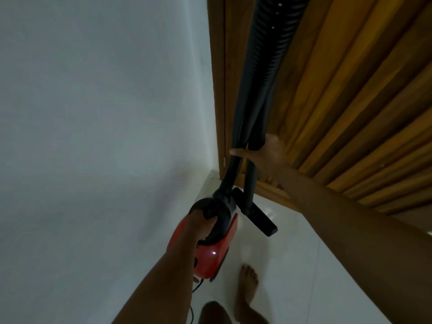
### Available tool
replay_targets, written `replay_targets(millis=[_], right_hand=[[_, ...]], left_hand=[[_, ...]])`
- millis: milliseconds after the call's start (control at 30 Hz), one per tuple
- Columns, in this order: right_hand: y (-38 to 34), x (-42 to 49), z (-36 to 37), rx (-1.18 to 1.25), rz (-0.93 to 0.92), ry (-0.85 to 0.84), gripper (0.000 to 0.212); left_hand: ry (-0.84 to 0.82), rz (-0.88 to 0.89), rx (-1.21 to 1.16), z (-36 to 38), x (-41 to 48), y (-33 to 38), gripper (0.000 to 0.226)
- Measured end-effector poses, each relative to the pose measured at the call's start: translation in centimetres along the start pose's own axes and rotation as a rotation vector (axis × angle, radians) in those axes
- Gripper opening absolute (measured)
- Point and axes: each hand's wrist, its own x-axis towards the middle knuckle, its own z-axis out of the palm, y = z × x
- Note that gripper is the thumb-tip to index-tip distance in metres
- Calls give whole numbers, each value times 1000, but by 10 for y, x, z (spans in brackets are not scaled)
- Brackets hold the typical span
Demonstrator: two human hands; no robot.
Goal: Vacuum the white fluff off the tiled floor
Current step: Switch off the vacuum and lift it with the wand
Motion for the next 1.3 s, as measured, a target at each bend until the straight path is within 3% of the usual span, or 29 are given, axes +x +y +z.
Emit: replay_targets(millis=[133, 267, 467, 567, 667, 833, 1133, 1300], right_hand=[[58, 75, 31, -65, 57, -49, 46], [118, 136, 73, -75, 97, -108, 68], [198, 205, 139, -78, 101, -211, 80], [227, 230, 165, -113, 75, -186, 90], [251, 248, 188, -178, 43, -143, 97], [279, 277, 219, -211, 57, -217, 74], [310, 312, 258, -268, 74, -321, 80], [322, 317, 266, -285, 63, -280, 81]], left_hand=[[-16, -20, 54, 15, 87, -4, 29], [-9, -66, 41, 33, 171, -20, 34], [23, -118, 5, 68, 275, -56, 31], [34, -147, -7, 81, 311, -72, 30], [20, -165, -28, 96, 348, -86, 33], [41, -218, -84, 115, 405, -109, 44], [-16, -219, -140, 136, 472, -123, 41], [-40, -154, -64, 134, 487, -121, 37]])
